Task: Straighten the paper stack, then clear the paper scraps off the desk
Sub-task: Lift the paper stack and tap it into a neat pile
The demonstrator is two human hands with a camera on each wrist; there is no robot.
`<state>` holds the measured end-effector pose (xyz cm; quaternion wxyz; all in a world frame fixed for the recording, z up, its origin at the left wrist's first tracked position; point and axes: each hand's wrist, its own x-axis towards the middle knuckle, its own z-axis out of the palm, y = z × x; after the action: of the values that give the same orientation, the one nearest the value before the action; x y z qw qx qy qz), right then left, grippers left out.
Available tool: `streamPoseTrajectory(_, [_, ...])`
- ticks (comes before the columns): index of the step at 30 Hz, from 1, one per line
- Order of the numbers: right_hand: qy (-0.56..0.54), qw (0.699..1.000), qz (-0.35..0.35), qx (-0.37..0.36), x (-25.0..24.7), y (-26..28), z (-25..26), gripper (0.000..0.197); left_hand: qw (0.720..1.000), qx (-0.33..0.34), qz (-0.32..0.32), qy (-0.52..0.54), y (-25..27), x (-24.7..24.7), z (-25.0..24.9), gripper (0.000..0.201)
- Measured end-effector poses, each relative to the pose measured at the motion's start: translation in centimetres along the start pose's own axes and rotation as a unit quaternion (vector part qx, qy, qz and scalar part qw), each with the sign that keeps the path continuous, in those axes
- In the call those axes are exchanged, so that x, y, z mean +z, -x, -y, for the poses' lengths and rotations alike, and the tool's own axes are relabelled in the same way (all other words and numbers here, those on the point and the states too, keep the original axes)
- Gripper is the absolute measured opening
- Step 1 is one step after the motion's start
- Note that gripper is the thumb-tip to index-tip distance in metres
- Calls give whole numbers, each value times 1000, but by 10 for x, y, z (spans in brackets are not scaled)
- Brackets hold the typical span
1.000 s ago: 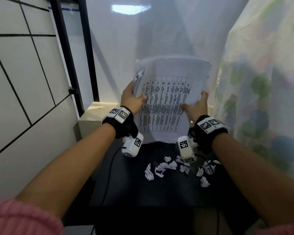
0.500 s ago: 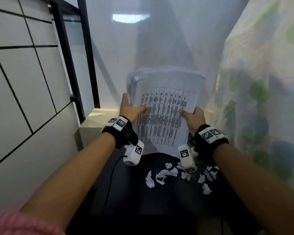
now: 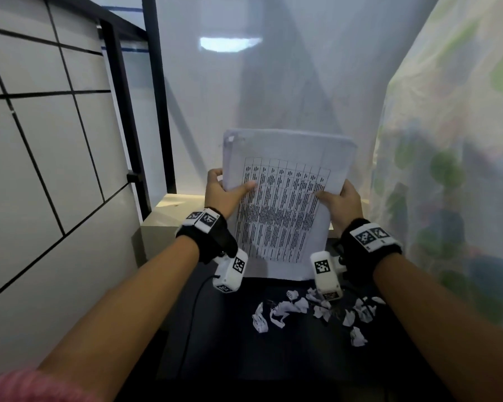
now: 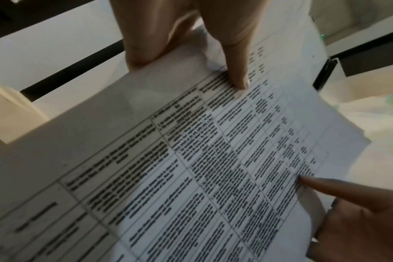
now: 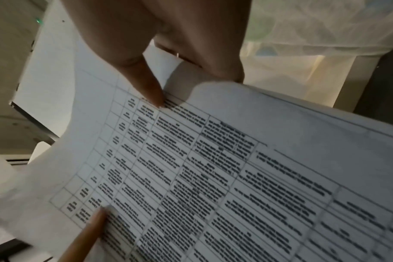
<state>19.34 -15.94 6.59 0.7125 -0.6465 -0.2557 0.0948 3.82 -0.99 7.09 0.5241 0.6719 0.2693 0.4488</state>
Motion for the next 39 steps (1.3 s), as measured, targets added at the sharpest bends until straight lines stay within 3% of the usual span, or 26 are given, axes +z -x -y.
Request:
streamPoseTrajectory(5, [30,999,13,-9,9,6,9,42,997,31,42,-54,4,6,4,23])
streamPoseTrajectory(10, [21,999,9,-30,8,7,14,41,996,85,-11,-16,2,3,-7,17])
streamPoseTrajectory(16, [76,996,7,-41,13,11,21,42,996,87,3,-35,5,3,-12,7])
streamPoseTrajectory(19, [68,996,5,-60,16,10,31,41,994,99,-15,-40,1,-2,-23,10])
streamPoseTrajectory(24, [69,997,14,-24,13,16,21,52,993,115,-2,-36,7,-11,-20,7])
streamPoseTrajectory(28, [61,998,14,-29,15,16,26,50,992,119,13,-35,6,-12,-39,27])
streamPoseTrajectory(32, [49,997,3,-52,15,19,37,40,988,148,-7,-52,-4,-11,-48,8])
streamPoseTrajectory(39, [43,998,13,-34,15,18,24,51,986,160,6,-52,5,-15,-42,34])
